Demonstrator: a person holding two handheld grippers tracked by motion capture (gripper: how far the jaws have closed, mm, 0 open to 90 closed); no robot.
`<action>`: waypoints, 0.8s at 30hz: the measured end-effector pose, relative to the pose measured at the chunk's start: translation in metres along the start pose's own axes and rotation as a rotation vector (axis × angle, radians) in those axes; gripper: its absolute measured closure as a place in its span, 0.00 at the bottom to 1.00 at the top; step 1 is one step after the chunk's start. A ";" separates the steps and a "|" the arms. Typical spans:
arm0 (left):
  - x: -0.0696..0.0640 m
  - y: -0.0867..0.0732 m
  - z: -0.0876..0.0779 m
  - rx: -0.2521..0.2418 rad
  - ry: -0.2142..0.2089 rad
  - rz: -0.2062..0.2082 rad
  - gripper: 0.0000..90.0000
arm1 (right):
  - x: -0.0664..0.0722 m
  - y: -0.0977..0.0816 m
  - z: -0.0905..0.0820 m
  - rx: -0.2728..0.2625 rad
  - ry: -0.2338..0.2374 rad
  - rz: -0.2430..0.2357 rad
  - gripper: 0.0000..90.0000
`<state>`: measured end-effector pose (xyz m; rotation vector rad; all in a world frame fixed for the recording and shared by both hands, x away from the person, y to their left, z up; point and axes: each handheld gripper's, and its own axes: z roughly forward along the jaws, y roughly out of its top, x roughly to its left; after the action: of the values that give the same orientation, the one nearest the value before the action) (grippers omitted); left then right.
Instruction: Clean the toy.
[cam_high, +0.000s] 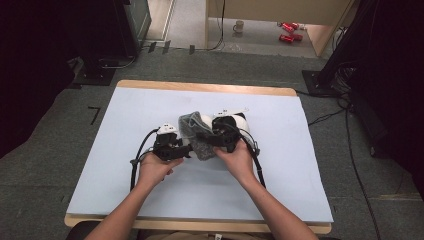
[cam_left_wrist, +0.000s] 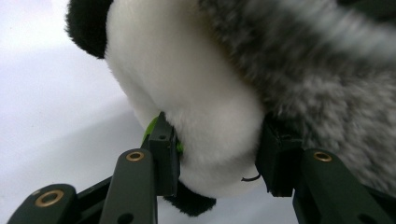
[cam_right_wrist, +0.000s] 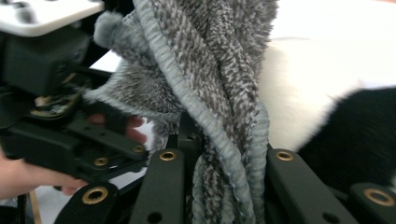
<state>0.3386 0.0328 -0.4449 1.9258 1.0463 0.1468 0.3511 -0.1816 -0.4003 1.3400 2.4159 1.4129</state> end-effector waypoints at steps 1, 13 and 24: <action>0.000 0.000 0.000 0.000 0.001 -0.001 0.62 | -0.003 0.000 -0.001 0.003 0.000 0.005 0.85; 0.014 0.005 0.009 0.017 -0.010 -0.050 0.62 | -0.038 0.001 -0.029 0.005 -0.086 0.037 0.86; 0.024 0.010 0.011 0.040 -0.035 -0.055 0.62 | -0.061 0.004 -0.061 -0.035 -0.129 0.081 0.86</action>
<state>0.3649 0.0407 -0.4509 1.9269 1.0849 0.0616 0.3658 -0.2650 -0.3836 1.4876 2.2705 1.3345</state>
